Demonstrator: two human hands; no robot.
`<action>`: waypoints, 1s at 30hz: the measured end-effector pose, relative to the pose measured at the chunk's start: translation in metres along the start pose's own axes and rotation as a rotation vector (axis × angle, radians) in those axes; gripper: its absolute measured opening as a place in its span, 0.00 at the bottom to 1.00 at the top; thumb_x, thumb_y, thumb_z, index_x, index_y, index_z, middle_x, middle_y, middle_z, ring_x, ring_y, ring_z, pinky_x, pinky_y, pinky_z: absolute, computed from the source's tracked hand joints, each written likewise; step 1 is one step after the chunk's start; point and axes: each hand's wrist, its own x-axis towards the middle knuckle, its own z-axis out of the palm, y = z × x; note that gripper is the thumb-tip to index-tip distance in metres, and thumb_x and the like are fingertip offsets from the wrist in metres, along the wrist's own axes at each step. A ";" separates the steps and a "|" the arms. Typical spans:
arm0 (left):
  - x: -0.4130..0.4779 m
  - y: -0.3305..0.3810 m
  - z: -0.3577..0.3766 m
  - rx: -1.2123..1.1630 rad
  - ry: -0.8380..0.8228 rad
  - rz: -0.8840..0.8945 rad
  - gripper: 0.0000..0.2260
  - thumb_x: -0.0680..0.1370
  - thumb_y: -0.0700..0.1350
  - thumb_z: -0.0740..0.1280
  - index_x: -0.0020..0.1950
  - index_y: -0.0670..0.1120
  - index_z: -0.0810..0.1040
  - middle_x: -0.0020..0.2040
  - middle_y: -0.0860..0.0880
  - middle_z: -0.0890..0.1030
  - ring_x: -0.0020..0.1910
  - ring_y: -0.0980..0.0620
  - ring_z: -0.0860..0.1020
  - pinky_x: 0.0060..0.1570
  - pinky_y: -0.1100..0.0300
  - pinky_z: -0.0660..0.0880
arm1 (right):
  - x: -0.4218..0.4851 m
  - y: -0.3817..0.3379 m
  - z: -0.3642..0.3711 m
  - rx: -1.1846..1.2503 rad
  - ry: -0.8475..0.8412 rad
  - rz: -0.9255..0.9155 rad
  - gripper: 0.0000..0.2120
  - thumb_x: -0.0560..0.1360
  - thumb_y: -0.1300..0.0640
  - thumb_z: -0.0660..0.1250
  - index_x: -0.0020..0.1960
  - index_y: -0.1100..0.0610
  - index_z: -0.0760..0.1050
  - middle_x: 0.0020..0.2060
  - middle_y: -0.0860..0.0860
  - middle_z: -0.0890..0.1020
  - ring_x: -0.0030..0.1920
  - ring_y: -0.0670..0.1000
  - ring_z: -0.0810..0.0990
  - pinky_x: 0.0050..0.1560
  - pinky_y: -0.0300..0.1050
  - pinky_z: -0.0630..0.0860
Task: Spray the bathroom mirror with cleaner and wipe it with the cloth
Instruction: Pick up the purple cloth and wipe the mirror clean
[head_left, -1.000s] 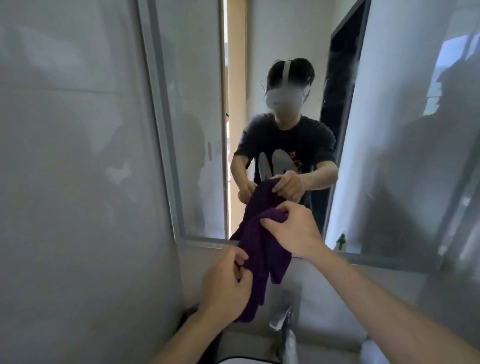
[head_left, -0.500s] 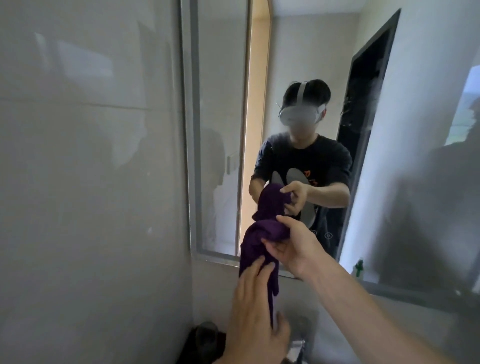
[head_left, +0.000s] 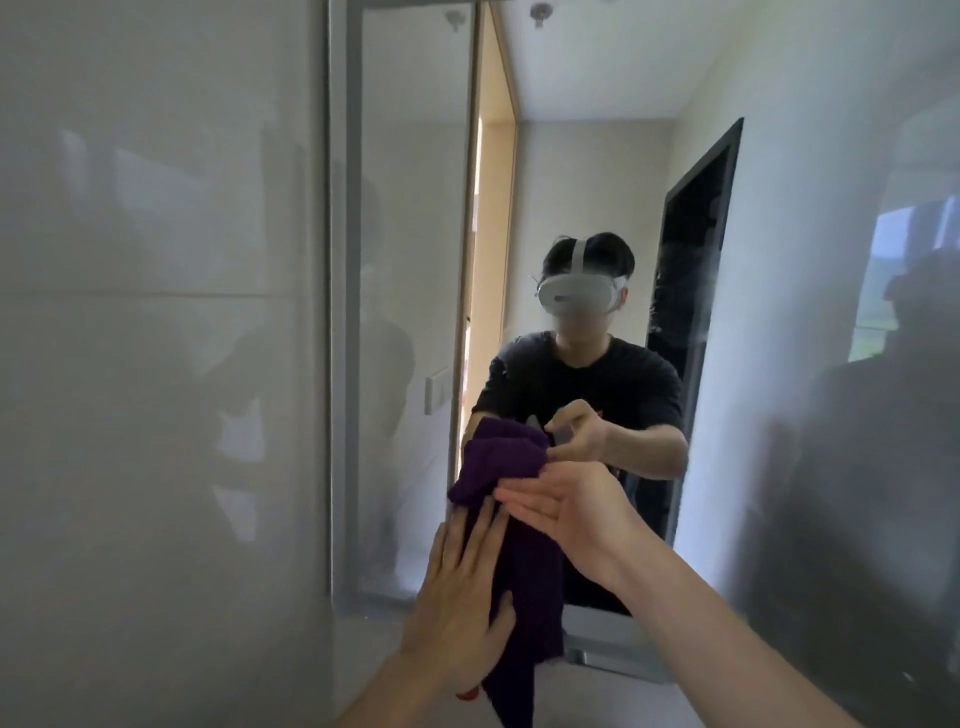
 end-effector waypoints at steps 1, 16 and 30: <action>0.004 0.001 -0.002 -0.015 0.018 -0.027 0.41 0.83 0.53 0.55 0.72 0.60 0.17 0.75 0.61 0.19 0.76 0.56 0.23 0.81 0.50 0.35 | 0.001 -0.002 -0.003 -0.099 0.010 -0.045 0.12 0.81 0.70 0.55 0.56 0.69 0.77 0.45 0.60 0.88 0.49 0.56 0.88 0.58 0.53 0.82; 0.110 -0.016 -0.060 0.180 0.339 0.134 0.28 0.86 0.54 0.43 0.83 0.51 0.34 0.83 0.47 0.34 0.82 0.48 0.35 0.81 0.43 0.47 | 0.029 -0.024 -0.085 -1.647 0.436 -1.052 0.33 0.69 0.66 0.68 0.74 0.66 0.67 0.79 0.62 0.61 0.79 0.61 0.59 0.79 0.58 0.60; -0.077 -0.016 0.074 -0.118 0.061 -0.163 0.28 0.82 0.48 0.64 0.81 0.48 0.60 0.83 0.46 0.55 0.78 0.46 0.60 0.76 0.55 0.55 | 0.040 0.020 -0.089 -1.784 0.558 -1.010 0.39 0.74 0.57 0.60 0.82 0.63 0.50 0.82 0.63 0.52 0.82 0.63 0.49 0.81 0.60 0.44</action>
